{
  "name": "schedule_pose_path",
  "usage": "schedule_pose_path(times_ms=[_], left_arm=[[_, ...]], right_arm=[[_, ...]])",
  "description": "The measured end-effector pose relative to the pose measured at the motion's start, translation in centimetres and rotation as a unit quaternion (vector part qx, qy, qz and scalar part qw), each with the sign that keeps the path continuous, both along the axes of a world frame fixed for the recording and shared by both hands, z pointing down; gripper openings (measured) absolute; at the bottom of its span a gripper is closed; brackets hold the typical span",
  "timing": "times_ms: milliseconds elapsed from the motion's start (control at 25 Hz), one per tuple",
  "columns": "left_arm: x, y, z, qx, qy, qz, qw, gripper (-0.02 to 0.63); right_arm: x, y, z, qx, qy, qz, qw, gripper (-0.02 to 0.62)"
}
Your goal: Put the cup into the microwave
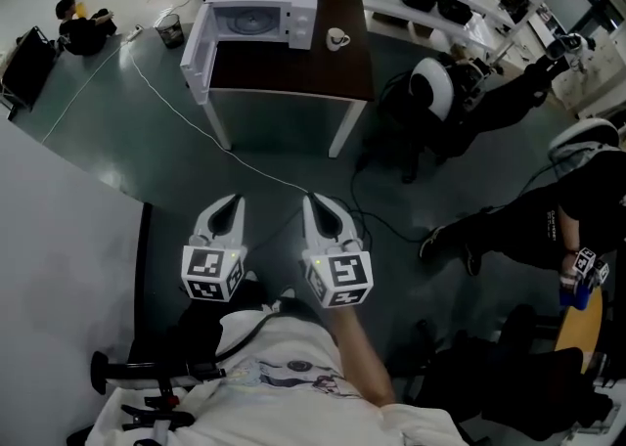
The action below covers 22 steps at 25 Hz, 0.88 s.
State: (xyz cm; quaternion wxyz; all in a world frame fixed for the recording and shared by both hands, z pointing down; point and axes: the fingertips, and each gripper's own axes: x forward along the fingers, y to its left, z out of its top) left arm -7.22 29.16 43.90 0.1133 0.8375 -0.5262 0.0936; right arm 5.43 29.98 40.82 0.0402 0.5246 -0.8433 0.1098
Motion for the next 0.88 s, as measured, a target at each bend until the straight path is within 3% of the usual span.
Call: schedule_pose_path(times_ms=[280,640,880], left_arm=[[0.6,-2.3,0.7,-0.005,0.004,0.008,0.9999,-0.002],[1.7,-9.5,0.3,-0.002,0.024,0.039,0.9990,-0.001],[1.1,-13.8,0.0,-0.010,0.030,0.060,0.9977,-0.001]], right_arm=[[-0.7,-1.8,0.1,-0.004,-0.003,-0.004,1.000,0.002],[-0.7,-7.3,0.1,0.000,0.033,0.024,0.999,0.002],[-1.2,-11.4,-0.5,0.006,0.029,0.048,0.998,0.002]])
